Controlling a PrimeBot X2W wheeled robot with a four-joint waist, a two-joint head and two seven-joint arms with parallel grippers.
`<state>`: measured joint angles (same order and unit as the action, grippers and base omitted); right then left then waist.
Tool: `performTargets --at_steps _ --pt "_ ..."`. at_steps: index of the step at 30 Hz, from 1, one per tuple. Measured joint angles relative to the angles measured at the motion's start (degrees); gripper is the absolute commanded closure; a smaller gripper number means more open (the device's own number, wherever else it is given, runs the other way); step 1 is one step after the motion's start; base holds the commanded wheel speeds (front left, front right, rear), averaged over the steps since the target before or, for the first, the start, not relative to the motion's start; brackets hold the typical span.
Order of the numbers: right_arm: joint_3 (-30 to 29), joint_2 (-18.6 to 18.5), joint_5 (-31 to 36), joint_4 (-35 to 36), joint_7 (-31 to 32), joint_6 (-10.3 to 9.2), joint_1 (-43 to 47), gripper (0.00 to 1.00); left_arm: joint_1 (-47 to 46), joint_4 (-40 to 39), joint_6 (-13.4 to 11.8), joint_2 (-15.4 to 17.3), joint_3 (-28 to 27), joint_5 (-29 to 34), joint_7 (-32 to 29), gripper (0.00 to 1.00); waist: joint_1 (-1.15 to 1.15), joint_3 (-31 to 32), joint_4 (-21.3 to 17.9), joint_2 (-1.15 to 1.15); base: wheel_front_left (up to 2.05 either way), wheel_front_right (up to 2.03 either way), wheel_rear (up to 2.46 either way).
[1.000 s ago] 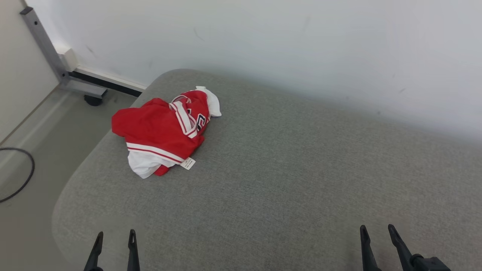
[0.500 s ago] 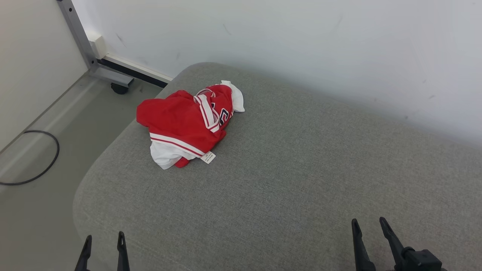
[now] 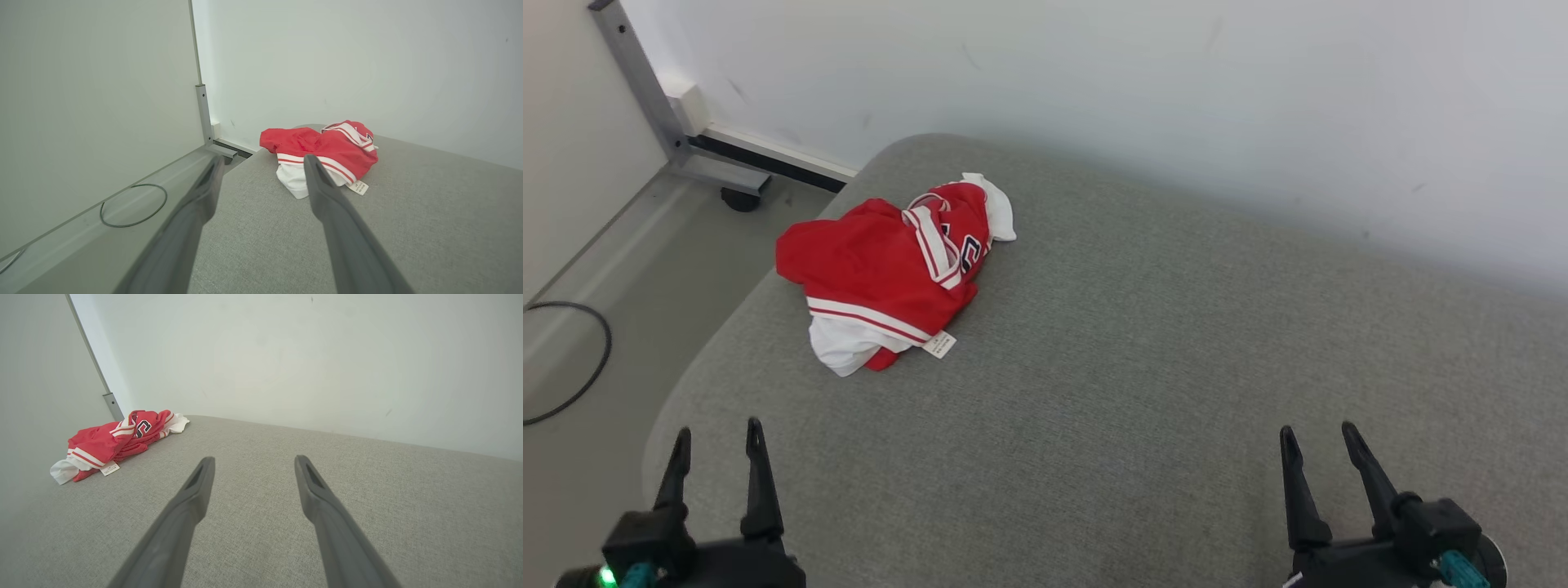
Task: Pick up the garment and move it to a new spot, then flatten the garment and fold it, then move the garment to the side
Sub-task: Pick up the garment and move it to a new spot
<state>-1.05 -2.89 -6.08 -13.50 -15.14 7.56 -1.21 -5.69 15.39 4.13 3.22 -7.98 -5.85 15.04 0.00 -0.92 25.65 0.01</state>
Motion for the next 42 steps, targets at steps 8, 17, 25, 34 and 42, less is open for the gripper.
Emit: performTargets --at_steps 8,17,25,34,42 --pt "1.59 0.02 0.14 1.42 0.00 0.00 -7.50 0.00 -15.41 4.91 1.48 3.78 -2.38 -1.66 0.00 0.00 0.01 -4.38 -5.49 0.00 0.00 0.00 0.00" --pt "2.24 0.00 0.08 3.20 0.00 0.00 -9.98 0.00 -29.59 15.58 2.99 11.80 -3.08 -7.97 -3.50 0.00 0.01 -11.61 -14.23 0.01 0.00 0.00 0.00" --pt "3.23 -0.02 -0.41 3.93 0.00 0.00 -11.88 0.00 -36.80 23.42 3.37 19.84 0.85 -13.73 -11.10 0.00 0.02 -16.60 -21.08 0.01 0.00 0.00 0.00" --pt "3.28 -0.04 -0.48 4.37 0.00 0.00 -12.49 0.00 -40.07 31.61 3.37 26.04 5.08 -19.35 -21.41 0.00 0.01 -20.41 -26.42 0.00 0.00 0.00 0.00" --pt "3.23 -0.03 -0.46 4.55 0.00 0.00 -12.79 0.00 -41.86 40.62 3.20 28.31 4.31 -24.58 -34.71 0.00 0.00 -21.88 -28.89 0.00 0.00 0.00 0.00"
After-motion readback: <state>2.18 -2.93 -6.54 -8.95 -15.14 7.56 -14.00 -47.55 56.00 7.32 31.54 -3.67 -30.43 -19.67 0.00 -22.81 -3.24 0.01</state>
